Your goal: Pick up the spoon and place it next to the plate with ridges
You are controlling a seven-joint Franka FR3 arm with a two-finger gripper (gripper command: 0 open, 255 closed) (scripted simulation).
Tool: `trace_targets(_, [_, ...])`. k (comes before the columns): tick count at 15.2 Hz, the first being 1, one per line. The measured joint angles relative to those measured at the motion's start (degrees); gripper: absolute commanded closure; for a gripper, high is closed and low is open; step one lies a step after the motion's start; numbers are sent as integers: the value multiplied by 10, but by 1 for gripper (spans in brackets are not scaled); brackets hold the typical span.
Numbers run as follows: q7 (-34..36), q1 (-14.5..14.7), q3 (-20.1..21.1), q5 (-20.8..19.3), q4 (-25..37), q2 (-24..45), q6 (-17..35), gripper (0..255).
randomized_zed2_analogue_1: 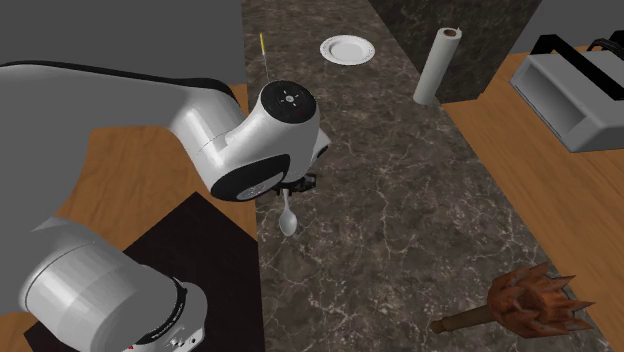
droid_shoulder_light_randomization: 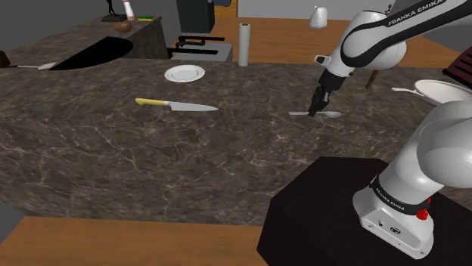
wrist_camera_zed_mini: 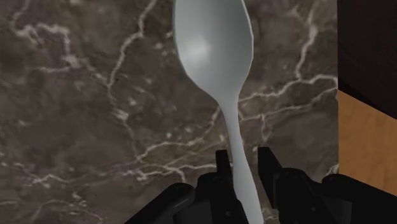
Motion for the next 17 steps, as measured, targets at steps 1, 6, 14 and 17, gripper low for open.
trace_targets(1, [4, -2, 3, -2, 2, -6, -8, 255])
trace_targets(6, [17, -13, 17, -10, 21, -38, -57, 255])
trace_targets(14, [40, -19, 38, -13, 60, -76, -132, 255])
trace_targets(17, [43, -21, 42, -14, 72, -84, -153, 255])
